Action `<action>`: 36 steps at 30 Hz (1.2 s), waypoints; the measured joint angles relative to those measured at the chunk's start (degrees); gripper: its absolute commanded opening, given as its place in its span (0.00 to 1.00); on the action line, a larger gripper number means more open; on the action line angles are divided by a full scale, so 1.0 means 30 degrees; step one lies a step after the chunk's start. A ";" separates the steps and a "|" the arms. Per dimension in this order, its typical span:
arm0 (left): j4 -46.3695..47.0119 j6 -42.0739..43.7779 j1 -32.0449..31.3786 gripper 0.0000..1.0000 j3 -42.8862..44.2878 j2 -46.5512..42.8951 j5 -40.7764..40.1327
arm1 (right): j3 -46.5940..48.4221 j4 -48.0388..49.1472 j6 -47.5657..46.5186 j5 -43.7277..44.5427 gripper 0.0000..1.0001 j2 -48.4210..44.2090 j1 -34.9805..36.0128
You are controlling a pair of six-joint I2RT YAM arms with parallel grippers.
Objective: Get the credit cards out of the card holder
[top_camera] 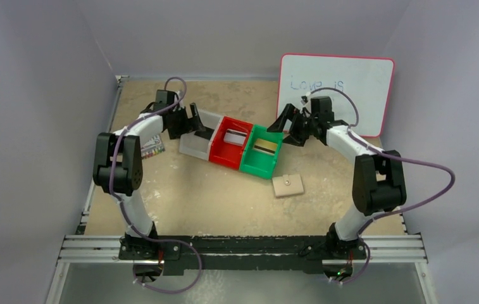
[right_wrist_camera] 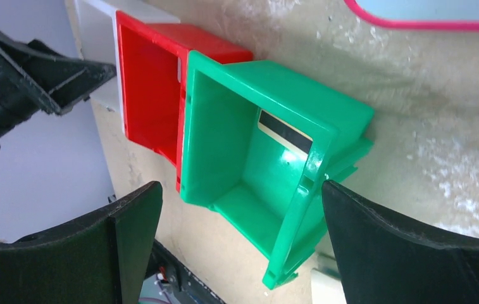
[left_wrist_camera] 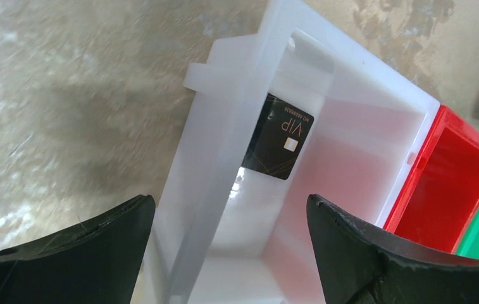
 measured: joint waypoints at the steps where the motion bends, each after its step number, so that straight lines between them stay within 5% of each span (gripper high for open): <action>1: -0.0058 0.0015 -0.0015 0.90 -0.0408 -0.0430 -0.0393 | 0.0488 -0.0102 -0.0197 0.0000 0.97 0.0393 0.0029; 24: -0.1610 -0.0590 0.0648 0.97 -0.4218 -0.6732 -0.6812 | 0.9493 -0.4524 -0.3082 0.3949 0.99 0.6288 0.1625; 29: -0.1923 -0.1246 0.0648 0.98 -0.4685 -0.9726 -0.7701 | 0.8517 -0.5260 -0.4058 0.6878 1.00 0.4102 0.1654; 36: -0.1756 -0.2528 0.0510 0.98 -0.5799 -1.3435 -0.7417 | 0.2317 -0.4728 -0.3490 1.0805 1.00 -0.4583 0.1654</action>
